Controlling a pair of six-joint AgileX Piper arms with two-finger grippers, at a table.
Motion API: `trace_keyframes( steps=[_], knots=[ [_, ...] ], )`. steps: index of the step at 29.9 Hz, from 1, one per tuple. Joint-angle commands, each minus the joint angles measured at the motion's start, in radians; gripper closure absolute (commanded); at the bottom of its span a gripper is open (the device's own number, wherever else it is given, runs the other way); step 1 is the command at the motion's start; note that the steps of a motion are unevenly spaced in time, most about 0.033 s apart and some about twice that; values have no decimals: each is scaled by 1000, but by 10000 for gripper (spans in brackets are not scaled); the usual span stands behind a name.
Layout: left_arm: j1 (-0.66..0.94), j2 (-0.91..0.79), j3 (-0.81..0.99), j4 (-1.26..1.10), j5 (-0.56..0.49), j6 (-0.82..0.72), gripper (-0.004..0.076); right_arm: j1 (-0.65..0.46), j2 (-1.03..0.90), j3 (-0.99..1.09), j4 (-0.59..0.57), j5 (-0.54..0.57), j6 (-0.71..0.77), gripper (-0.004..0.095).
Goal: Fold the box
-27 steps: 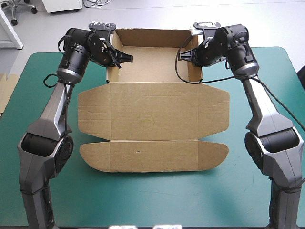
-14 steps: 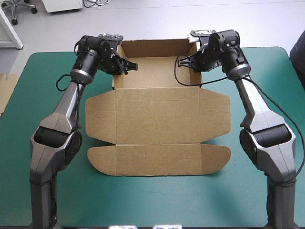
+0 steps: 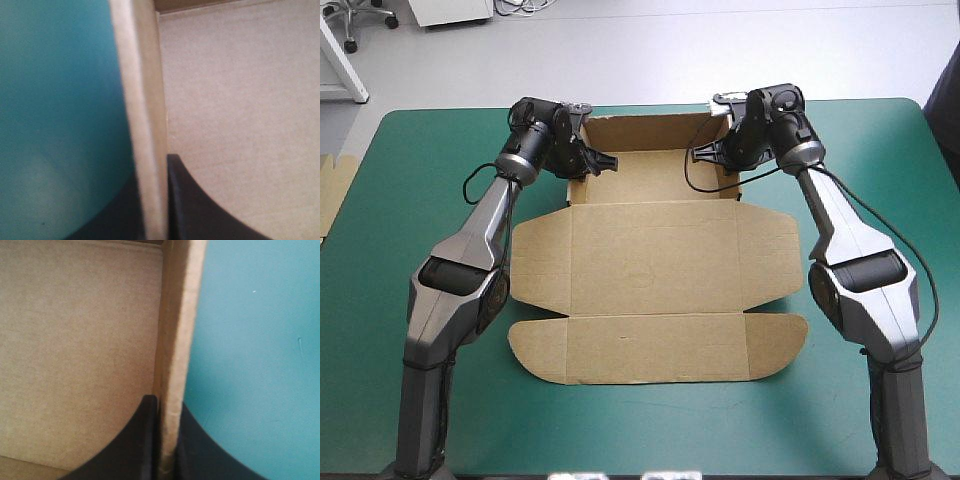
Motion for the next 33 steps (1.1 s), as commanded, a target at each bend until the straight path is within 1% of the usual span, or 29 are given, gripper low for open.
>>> trace_keyframes(
  steps=[1,3,8,16,21,22,24,26,29,31,33],
  knots=[
    [-1,-38,-23,86,30,36,734,-15,-57,-31,-21,-2,-49,906],
    [-5,-22,-23,130,35,36,734,-15,-47,-31,-20,-2,-49,906],
    [-5,-8,-23,138,12,40,734,-15,-27,-31,-21,-2,-49,907],
    [-5,-12,-23,127,8,54,734,-15,-19,-33,-8,-2,-49,907],
    [-3,-18,-23,94,38,77,734,-15,-31,-33,-5,-2,-49,905],
    [-3,-21,-23,92,40,77,733,-15,-36,-33,-5,-2,-49,892],
    [-3,-23,-25,83,41,77,733,-15,-41,-33,-5,-2,-49,851],
    [-3,-28,-25,70,44,81,705,-15,-49,-33,-5,-2,-49,758],
    [-3,-36,-25,62,46,89,645,-16,-54,-33,-5,-2,-42,589],
    [-3,-40,-25,58,50,89,602,-16,-54,-33,-5,-2,-40,493],
    [-3,-42,-25,48,51,93,537,-16,-54,-33,2,-2,-36,440]
  ],
)
